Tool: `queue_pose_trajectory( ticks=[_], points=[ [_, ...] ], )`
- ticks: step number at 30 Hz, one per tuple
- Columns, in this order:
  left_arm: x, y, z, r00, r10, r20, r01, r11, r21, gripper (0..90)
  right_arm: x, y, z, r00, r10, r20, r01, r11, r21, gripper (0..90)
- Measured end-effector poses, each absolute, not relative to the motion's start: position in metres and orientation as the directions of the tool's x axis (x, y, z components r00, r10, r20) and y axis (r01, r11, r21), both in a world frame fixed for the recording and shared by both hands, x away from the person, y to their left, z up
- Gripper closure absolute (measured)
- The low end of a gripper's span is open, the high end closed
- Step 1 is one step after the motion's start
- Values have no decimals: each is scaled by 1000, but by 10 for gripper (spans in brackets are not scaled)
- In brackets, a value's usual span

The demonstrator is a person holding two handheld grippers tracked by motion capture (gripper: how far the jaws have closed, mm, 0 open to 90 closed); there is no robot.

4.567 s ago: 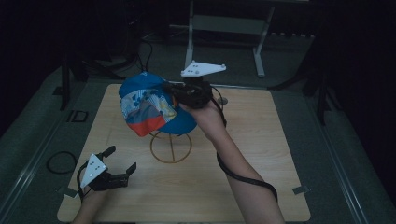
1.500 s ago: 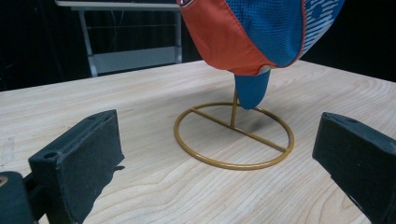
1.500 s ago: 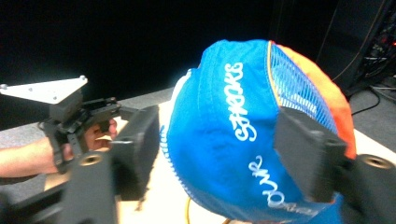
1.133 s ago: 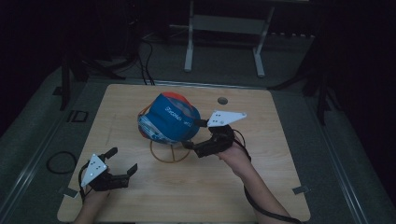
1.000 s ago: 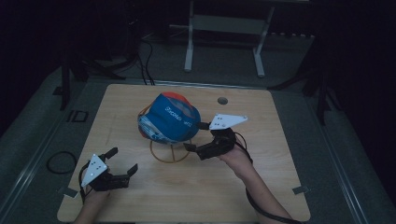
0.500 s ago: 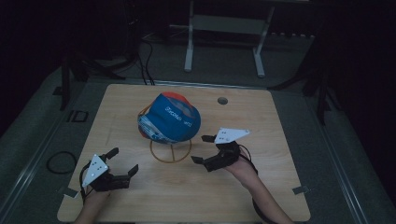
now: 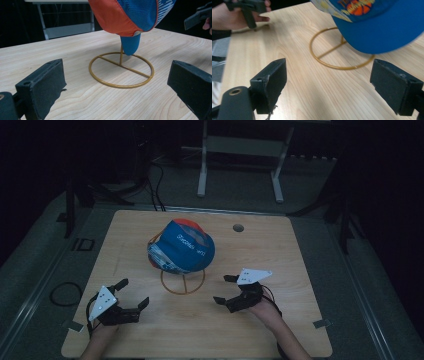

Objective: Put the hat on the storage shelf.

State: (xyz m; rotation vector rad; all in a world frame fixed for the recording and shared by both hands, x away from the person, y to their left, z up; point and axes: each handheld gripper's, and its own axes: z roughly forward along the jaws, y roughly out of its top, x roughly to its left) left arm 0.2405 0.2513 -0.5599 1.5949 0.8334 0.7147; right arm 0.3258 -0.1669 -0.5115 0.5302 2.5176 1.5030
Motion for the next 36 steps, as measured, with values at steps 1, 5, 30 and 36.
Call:
queue_pose_trajectory(
  ticks=[1,5,30,36],
  points=[
    [241,251,-560,564,826,12,136,-108,985,18,326,-169,-514,-919,392,36,221,436,872,141],
    [240,251,-560,566,825,9,137,-105,985,18,328,-180,-524,-906,421,44,246,440,864,141],
    [242,251,-563,575,818,8,143,-110,984,18,320,-231,-553,-873,486,34,294,470,833,145],
    [241,251,-563,578,816,11,144,-115,983,18,317,-248,-556,-858,513,-25,270,492,828,145]
  ],
)
